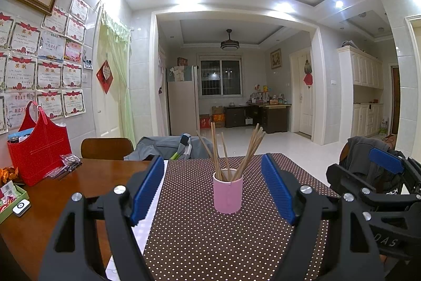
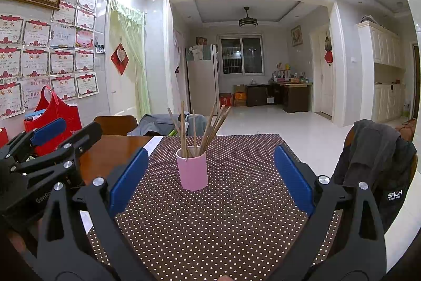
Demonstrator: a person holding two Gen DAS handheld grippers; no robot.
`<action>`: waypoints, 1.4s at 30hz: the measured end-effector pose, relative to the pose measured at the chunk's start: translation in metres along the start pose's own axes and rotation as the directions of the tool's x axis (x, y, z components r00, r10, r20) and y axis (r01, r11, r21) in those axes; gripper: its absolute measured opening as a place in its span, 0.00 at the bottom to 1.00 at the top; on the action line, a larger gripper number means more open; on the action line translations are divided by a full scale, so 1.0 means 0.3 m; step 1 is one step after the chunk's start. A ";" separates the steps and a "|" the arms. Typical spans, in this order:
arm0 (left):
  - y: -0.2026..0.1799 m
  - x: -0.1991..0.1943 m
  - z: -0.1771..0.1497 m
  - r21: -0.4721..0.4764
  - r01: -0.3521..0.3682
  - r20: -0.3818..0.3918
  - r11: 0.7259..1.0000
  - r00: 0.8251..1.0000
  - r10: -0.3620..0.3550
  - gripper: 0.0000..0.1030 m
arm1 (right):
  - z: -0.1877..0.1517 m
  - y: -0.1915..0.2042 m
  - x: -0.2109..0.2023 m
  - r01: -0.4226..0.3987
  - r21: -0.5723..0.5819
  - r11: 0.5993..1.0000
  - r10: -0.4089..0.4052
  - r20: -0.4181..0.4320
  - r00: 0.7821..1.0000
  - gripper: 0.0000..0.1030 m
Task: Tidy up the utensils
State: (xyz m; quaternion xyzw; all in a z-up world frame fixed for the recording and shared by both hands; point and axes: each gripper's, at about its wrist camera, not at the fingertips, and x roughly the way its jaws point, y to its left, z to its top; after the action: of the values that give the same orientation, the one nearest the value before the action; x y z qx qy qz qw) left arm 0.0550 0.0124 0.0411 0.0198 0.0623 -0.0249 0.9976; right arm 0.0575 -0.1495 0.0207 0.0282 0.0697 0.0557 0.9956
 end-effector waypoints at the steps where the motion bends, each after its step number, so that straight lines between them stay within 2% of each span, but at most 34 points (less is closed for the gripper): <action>1: -0.004 0.000 0.001 -0.001 0.000 0.000 1.000 1.000 0.000 0.73 | -0.001 0.003 -0.003 0.000 0.001 1.000 0.000 0.000 1.000 0.92; 33: 0.020 0.001 -0.026 0.004 -0.002 -0.008 1.000 1.000 0.002 0.73 | -0.045 0.061 -0.026 -0.003 0.013 1.000 0.003 -0.022 1.000 0.92; 42: 0.048 0.026 -0.052 0.009 0.005 -0.030 1.000 1.000 -0.005 0.73 | -0.092 0.134 -0.054 -0.006 0.023 1.000 0.007 -0.047 0.999 0.92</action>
State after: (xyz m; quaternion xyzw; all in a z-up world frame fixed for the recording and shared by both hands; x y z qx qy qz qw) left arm 0.0616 0.0270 0.0252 0.0246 0.0772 -0.0272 0.9963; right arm 0.0333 -0.1102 -0.0019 0.0385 0.0935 0.0586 0.9931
